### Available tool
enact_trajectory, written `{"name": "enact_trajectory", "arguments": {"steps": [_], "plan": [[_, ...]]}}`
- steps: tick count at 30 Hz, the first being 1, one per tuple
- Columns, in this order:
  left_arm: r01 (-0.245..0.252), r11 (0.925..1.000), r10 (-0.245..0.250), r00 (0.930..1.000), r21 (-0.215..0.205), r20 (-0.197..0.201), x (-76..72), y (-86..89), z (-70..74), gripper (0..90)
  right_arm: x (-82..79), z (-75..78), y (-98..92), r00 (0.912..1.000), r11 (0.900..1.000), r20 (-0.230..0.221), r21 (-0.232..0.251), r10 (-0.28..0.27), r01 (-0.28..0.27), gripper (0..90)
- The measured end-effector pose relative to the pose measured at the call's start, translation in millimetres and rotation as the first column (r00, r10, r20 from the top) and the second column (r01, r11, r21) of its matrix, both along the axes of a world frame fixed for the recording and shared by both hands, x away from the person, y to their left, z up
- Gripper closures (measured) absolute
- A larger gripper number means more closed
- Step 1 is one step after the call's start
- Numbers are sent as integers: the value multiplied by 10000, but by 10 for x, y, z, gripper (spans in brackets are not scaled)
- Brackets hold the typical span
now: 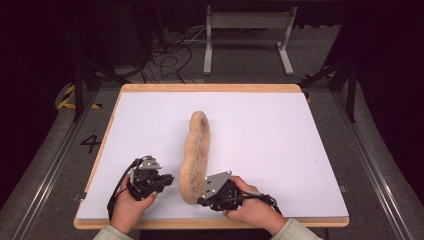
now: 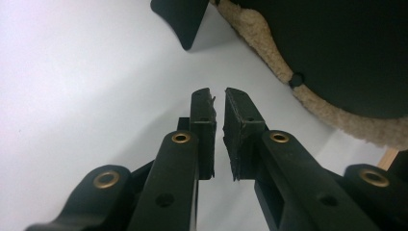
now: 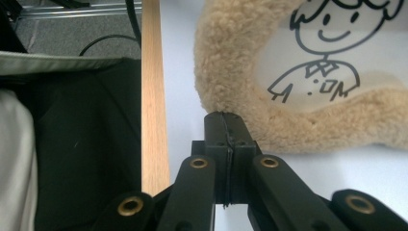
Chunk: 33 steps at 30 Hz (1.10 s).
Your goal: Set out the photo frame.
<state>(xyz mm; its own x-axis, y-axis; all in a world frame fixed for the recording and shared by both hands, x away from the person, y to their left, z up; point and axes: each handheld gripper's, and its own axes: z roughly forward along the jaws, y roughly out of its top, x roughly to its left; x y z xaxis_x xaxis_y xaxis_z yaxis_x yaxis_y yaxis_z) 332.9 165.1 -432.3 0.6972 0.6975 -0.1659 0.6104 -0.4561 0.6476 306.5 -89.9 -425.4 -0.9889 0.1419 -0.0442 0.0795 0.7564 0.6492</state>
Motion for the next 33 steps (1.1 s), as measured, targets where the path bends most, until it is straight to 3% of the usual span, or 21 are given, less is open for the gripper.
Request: {"name": "enact_trajectory", "arguments": {"steps": [8,10,15,20,21,22,23,26,27,29,32,33], "plan": [[-293,9995,294,9995,-78,100,-10,91,-5,818,16,-30,161,9995,9998,314,191,-15,9,900],[-511,9986,512,9986,-132,123,-13,130,-6,815,42,-50,208,9970,9992,696,237,-343,327,839],[-830,9960,838,9962,-324,255,-19,200,14,788,93,-83,230,9951,9972,713,364,-682,658,835],[-979,9879,1047,9931,-1204,521,-162,307,115,727,111,-94,160,9949,9965,603,277,-808,793,838],[-979,9879,1047,9931,-1204,521,-162,307,115,713,118,-82,126,9944,9959,586,296,-876,860,837],[-937,9854,1024,9932,-1418,553,-194,318,142,713,118,-82,126,9944,9959,586,296,-876,860,837],[-972,9774,1094,9924,-1880,557,-257,338,197,664,142,-47,45,9923,9932,548,409,-1114,1092,827],[-1035,9695,1218,9901,-2224,702,-317,352,260,595,194,4,-89,9860,9863,574,624,-1565,1529,822],[-1051,9598,1316,9875,-2602,866,-373,352,328,561,217,17,-134,9838,9839,598,677,-1693,1652,820],[-1020,9510,1356,9860,-2918,973,-427,327,390,495,256,39,-219,9773,9770,579,755,-2039,1993,818],[-835,9494,1227,9860,-3027,1129,-455,290,437,427,292,55,-294,9705,9698,575,839,-2342,2290,813],[-734,9519,1125,9868,-2976,1165,-467,249,456,392,305,64,-326,9678,9668,562,878,-2453,2399,812]]}}
